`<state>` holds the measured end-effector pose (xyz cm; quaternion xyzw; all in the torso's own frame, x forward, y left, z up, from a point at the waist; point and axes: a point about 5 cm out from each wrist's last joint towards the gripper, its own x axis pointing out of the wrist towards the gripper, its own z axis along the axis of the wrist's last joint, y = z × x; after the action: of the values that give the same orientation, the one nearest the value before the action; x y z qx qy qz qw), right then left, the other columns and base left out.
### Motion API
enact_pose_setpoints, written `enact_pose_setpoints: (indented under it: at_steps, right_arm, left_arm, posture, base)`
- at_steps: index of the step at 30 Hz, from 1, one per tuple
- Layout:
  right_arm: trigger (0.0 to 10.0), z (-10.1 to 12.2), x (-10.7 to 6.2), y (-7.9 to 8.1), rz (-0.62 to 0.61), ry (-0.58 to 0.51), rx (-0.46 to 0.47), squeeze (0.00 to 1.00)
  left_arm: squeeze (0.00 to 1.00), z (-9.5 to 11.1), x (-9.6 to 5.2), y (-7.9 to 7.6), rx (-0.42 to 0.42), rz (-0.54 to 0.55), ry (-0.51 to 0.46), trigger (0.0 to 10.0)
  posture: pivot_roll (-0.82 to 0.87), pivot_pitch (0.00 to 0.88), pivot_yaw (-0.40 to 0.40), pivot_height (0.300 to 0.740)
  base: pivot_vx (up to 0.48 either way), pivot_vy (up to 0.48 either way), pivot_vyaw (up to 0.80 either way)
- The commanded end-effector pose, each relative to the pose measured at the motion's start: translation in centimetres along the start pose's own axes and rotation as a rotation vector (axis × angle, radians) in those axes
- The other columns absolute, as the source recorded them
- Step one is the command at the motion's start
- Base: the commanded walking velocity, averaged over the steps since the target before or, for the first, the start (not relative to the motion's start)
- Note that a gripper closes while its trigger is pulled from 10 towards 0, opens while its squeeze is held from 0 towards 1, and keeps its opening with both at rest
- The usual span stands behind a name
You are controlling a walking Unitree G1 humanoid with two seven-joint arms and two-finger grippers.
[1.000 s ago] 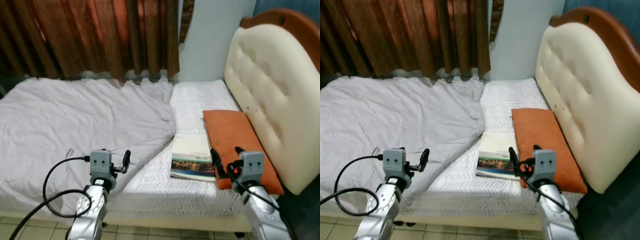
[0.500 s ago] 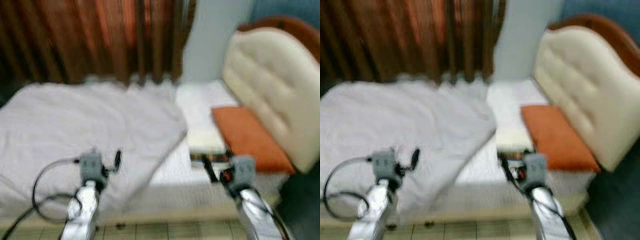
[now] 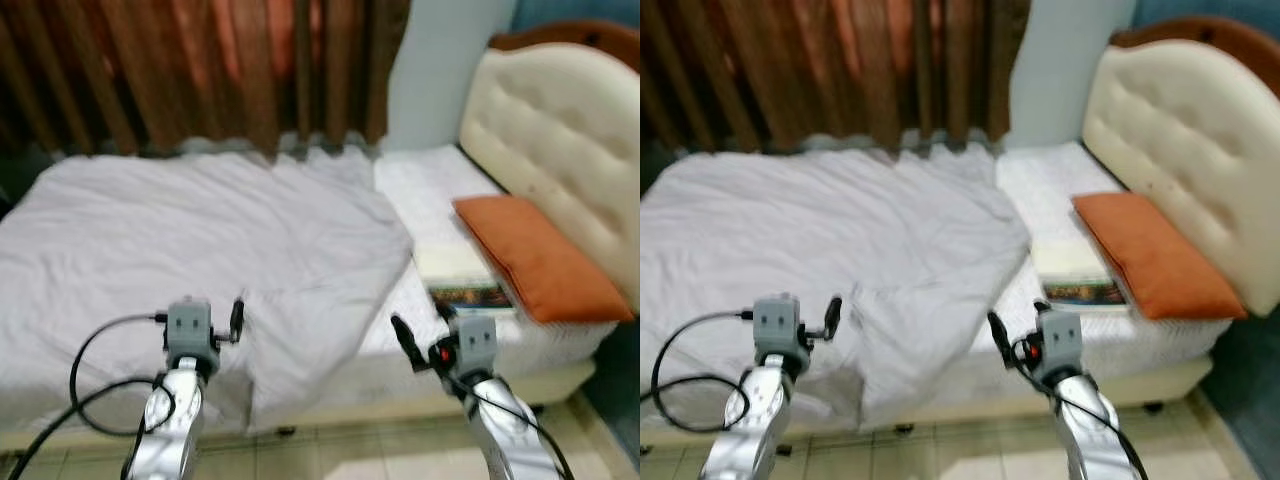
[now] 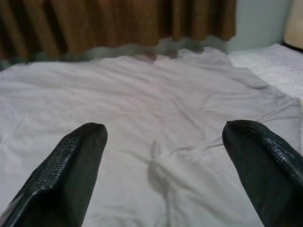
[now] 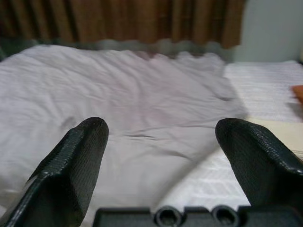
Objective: Clean up the room
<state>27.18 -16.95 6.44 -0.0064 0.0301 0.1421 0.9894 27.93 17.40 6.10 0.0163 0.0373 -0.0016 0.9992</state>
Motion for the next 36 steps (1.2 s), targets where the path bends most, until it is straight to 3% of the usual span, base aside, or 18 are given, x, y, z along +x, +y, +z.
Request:
enact_pose_setpoints:
  at_steps: [1,10,16,23,32,36]
  right_arm:
    - [10.0,-0.3,-0.1,-0.5,-0.002,0.026,0.006,0.0]
    - [10.0,-1.2,-1.3,-0.5,0.024,0.073,0.027,0.0]
    - [10.0,-0.8,-0.9,-0.6,0.03,0.055,0.011,0.0]
    - [10.0,-0.8,-0.7,-0.4,0.039,0.067,0.001,0.0]
    - [10.0,-0.8,-0.6,-0.5,0.042,0.066,0.007,0.0]
    - [10.0,-0.7,-0.4,-0.5,0.046,0.069,0.004,0.0]
  left_arm:
    - [0.0,-0.2,0.0,-0.3,-0.049,0.012,0.019,10.0]
    - [0.0,-1.7,-1.2,-0.5,-0.055,0.008,0.082,10.0]
    - [0.0,-1.5,-0.8,-1.5,-0.021,-0.05,0.087,10.0]
    - [0.0,-1.3,-0.6,-1.3,-0.014,-0.041,0.082,10.0]
    - [0.0,-1.5,-0.4,-1.0,0.012,-0.001,0.101,10.0]
    - [0.0,-1.3,-0.4,-0.9,-0.017,0.011,0.089,10.0]
  posture:
    - [-0.02,0.0,0.015,0.74]
    - [-0.02,0.0,-0.011,0.74]
    - [-0.02,0.0,-0.011,0.74]
    - [-0.03,0.0,-0.004,0.74]
    - [-0.02,0.0,-0.005,0.74]
    - [-0.02,0.0,-0.007,0.74]
  base:
    - [0.42,0.0,0.0]
    - [0.415,0.14,0.0]
    - [0.415,0.167,0.0]
    - [0.458,0.0,-0.45]
    - [0.0,0.0,-0.07]
    - [0.469,0.0,0.0]
